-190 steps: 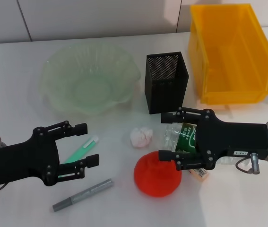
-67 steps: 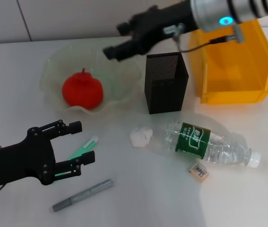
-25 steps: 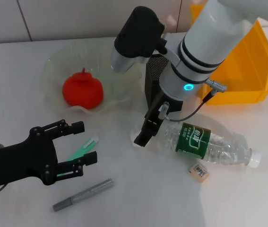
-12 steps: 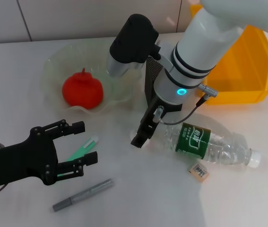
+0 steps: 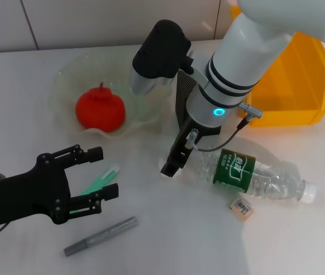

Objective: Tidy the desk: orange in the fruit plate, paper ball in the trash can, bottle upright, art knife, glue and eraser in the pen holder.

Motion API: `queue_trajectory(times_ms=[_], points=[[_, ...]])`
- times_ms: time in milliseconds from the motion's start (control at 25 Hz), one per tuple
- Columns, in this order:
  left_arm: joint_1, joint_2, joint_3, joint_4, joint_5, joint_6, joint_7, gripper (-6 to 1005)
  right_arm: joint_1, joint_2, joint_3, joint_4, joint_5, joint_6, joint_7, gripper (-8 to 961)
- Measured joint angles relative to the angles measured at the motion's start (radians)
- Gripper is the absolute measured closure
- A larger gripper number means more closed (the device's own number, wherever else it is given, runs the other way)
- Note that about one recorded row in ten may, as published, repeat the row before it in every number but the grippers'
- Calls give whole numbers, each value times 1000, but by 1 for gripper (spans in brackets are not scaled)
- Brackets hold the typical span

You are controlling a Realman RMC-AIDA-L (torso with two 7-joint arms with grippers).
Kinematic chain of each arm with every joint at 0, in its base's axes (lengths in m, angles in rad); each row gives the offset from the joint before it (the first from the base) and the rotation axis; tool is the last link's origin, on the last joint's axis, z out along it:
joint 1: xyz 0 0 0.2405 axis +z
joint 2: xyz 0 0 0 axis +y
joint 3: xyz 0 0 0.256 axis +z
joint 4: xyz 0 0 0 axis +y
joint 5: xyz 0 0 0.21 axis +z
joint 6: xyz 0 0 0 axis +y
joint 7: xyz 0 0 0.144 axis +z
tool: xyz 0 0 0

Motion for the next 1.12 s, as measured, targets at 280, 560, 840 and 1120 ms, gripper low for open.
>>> queue_trajectory(times_ms=[280,560,840,1120], points=[[-3,0,0,0,0,8,0,213,-1,-2,0,2,-2,-3,-1,518],[-3,0,0,0,0,11,0,213,-11,-4,7,-13,-3,-7,-4,661],[-3,0,0,2,0,11,0,213,-23,-9,23,-80,-4,-48,2,737],[-2,0,-1,1,0,12,0,214,-98,-13,211,-374,-53,-237,6,788]])
